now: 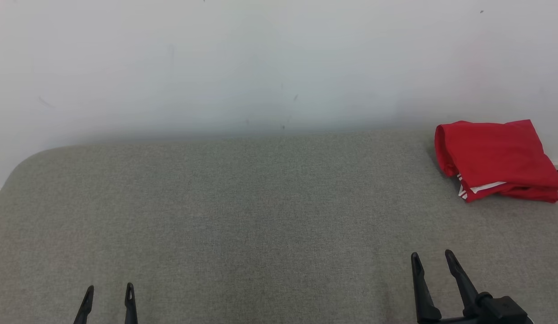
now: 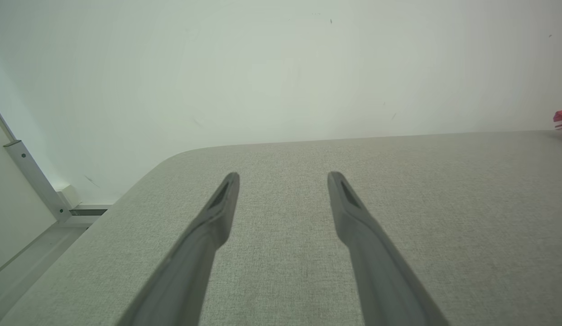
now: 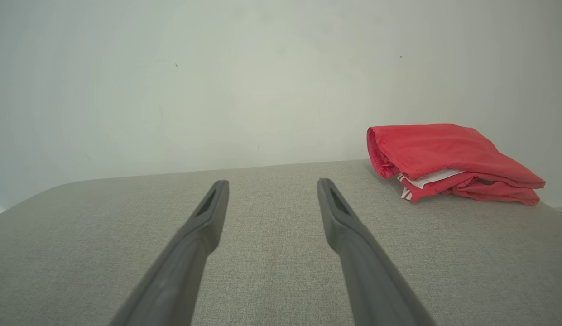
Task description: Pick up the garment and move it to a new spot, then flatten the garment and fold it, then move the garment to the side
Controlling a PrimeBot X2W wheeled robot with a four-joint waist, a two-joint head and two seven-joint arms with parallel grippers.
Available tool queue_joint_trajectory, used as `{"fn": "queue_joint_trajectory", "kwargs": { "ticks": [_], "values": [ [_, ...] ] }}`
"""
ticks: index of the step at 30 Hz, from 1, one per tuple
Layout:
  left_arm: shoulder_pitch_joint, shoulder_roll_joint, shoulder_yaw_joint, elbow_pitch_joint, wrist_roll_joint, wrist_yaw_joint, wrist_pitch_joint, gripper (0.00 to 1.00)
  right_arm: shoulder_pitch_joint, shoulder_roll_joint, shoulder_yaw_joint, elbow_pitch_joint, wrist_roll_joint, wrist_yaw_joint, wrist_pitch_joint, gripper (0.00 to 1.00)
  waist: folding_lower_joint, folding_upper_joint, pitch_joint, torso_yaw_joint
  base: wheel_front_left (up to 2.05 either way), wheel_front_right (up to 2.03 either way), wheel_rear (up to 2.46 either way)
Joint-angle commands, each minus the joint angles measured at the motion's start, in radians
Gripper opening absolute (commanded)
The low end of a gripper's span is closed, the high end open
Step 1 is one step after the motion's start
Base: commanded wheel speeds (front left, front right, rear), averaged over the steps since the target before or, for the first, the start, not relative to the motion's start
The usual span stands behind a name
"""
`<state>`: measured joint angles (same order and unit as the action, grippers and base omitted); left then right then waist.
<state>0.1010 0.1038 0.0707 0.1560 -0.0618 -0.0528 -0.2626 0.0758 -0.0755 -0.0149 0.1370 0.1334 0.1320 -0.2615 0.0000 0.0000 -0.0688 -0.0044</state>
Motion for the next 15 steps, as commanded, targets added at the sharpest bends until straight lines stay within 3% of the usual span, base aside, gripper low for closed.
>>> {"fn": "queue_joint_trajectory", "kwargs": {
  "ticks": [1,15],
  "values": [
    [0.006,0.005,0.0,0.003,-0.003,0.002,-0.003,1.0,-0.003,0.006,0.003,0.002,-0.001,-0.003,-0.004,1.0,0.0,0.0,-0.001,0.001,0.0,0.0,0.0],
    [0.01,0.006,-0.004,0.011,-0.017,0.007,-0.003,1.0,0.001,0.01,0.013,0.013,-0.013,-0.003,-0.005,1.0,0.0,0.0,-0.002,0.003,0.0,0.0,0.0]
  ]
}}
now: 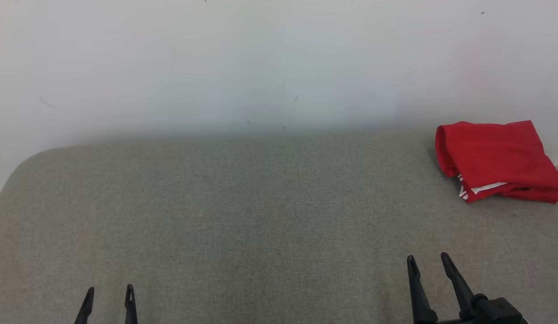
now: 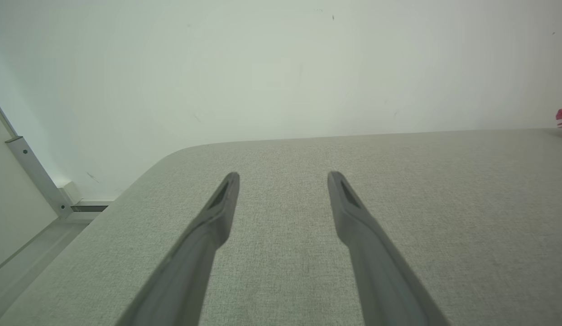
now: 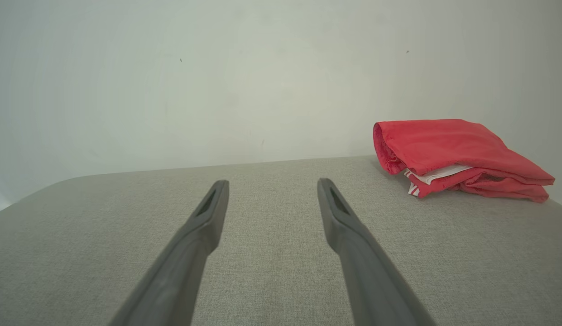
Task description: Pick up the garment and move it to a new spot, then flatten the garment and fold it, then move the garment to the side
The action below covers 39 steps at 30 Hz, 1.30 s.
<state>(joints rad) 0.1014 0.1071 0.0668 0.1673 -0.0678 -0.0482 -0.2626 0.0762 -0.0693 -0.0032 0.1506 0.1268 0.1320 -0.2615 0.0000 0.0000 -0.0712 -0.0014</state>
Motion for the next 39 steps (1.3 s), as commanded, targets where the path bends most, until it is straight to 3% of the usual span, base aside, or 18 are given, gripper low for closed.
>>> {"fn": "queue_joint_trajectory", "kwargs": {
  "ticks": [1,5,6,10,23,39],
  "values": [
    [0.009,0.004,-0.001,0.0,-0.012,0.002,-0.003,1.0,0.001,0.004,0.002,0.0,-0.007,-0.003,-0.005,1.0,0.0,0.0,0.001,0.0,0.0,0.0,0.0],
    [0.01,0.006,-0.003,0.004,-0.017,0.0,-0.003,1.0,-0.001,0.004,0.003,0.003,-0.005,-0.003,-0.005,1.0,0.0,0.0,0.001,0.0,0.0,0.0,0.0],
    [0.0,0.003,-0.003,0.003,-0.006,-0.002,0.0,0.0,0.0,0.0,0.002,0.002,-0.002,0.0,0.0,0.0,0.0001,0.0,0.001,0.0,0.0,0.0,0.0],
    [0.006,-0.008,-0.004,0.042,-0.007,-0.004,0.003,0.0,0.015,0.001,0.002,0.038,0.001,0.0,0.007,0.0,0.0002,0.0,0.001,0.0,0.0,0.0,0.0],
    [-0.04,-0.017,0.01,0.052,-0.292,-0.019,0.077,0.0,-0.024,0.004,-0.021,0.048,0.277,0.0,0.077,0.0,0.0002,0.0,0.009,0.0,0.0,0.0,0.0],
    [-0.075,-0.025,0.016,0.053,-0.552,-0.032,0.136,0.0,-0.059,0.008,-0.039,0.056,0.528,-0.001,0.138,0.0,0.0002,0.0,0.018,0.001,0.0,0.0,0.0]
  ]
}}
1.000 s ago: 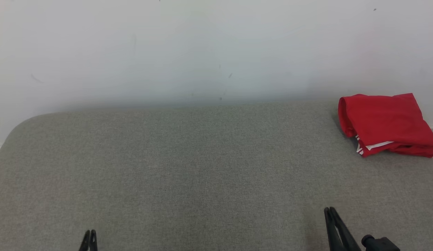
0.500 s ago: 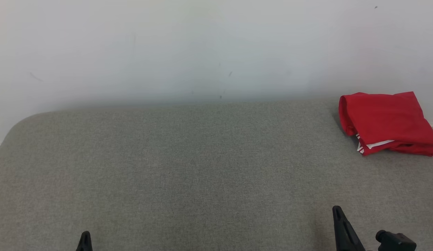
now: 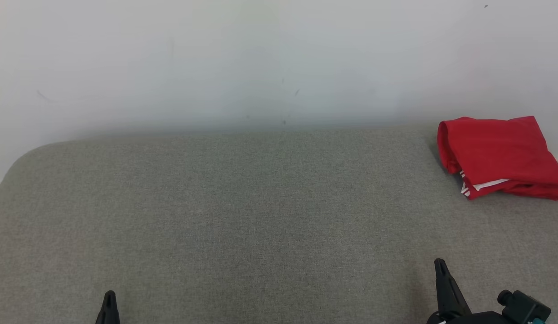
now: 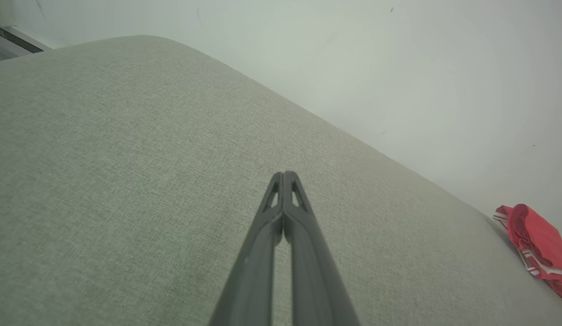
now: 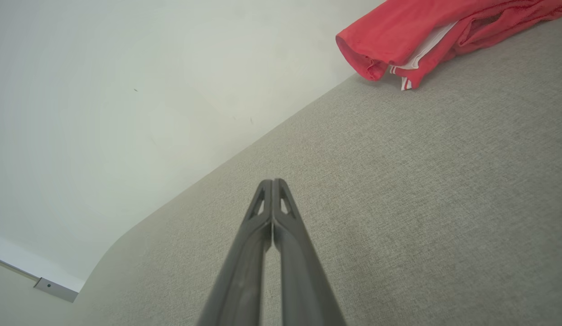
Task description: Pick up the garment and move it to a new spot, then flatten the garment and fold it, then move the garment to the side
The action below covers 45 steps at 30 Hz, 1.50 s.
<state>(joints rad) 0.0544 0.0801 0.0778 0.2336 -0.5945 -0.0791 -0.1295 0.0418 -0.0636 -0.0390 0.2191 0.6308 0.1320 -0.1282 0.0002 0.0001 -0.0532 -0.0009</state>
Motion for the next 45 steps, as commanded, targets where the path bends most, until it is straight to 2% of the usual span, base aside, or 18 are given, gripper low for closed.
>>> {"fn": "queue_joint_trajectory", "kwargs": {
  "ticks": [1,26,45],
  "values": [
    [-0.03,0.001,0.005,-0.013,-0.041,-0.002,0.007,0.0,-0.027,0.002,-0.004,-0.012,0.039,-0.001,0.008,0.0,-0.0001,-0.0001,0.001,0.0,0.0,0.0,0.0],
    [-0.08,-0.01,0.017,-0.005,-0.388,-0.02,0.091,0.0,-0.074,0.006,-0.03,0.001,0.372,-0.001,0.092,0.0,-0.0001,-0.0001,0.015,0.0,0.0,0.0,0.0],
    [-0.11,-0.016,0.024,0.001,-0.587,-0.031,0.14,0.0,-0.099,0.009,-0.045,0.008,0.565,-0.001,0.14,0.0,-0.0001,-0.0001,0.026,0.0,0.0,0.0,0.0]
  ]
}}
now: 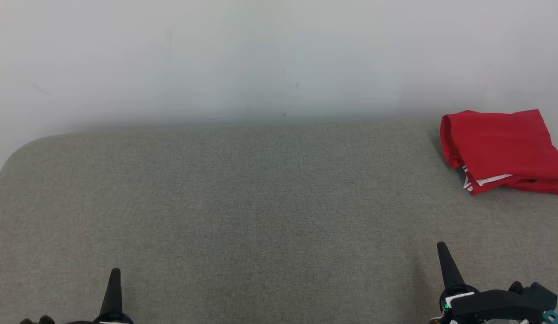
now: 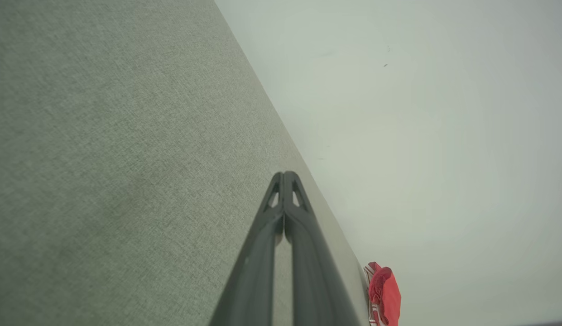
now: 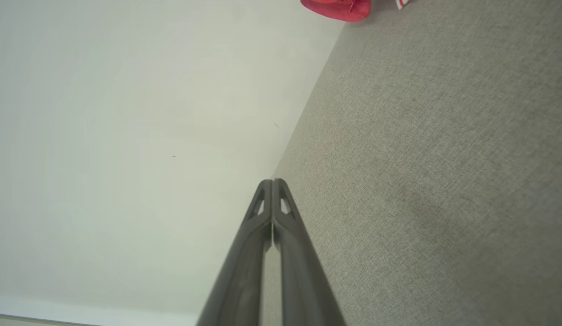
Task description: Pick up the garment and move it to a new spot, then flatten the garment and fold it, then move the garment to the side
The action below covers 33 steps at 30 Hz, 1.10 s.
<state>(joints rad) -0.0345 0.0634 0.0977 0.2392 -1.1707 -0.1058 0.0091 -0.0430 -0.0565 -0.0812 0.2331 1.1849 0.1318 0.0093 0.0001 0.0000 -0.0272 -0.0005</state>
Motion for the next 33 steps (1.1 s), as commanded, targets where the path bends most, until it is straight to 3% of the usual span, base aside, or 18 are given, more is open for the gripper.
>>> {"fn": "queue_joint_trajectory", "kwargs": {
  "ticks": [1,33],
  "values": [
    [-0.022,0.0,0.004,-0.005,-0.022,-0.005,0.004,0.0,-0.016,0.002,-0.004,-0.005,0.021,-0.001,0.006,0.0,0.0,0.0,0.001,0.0,0.0,0.0,0.0],
    [-0.061,-0.01,0.014,0.003,-0.309,-0.019,0.074,0.0,-0.053,0.006,-0.025,0.006,0.301,-0.002,0.075,0.0,-0.0001,0.0,0.019,0.0,0.0,0.0,0.0]
  ]
}}
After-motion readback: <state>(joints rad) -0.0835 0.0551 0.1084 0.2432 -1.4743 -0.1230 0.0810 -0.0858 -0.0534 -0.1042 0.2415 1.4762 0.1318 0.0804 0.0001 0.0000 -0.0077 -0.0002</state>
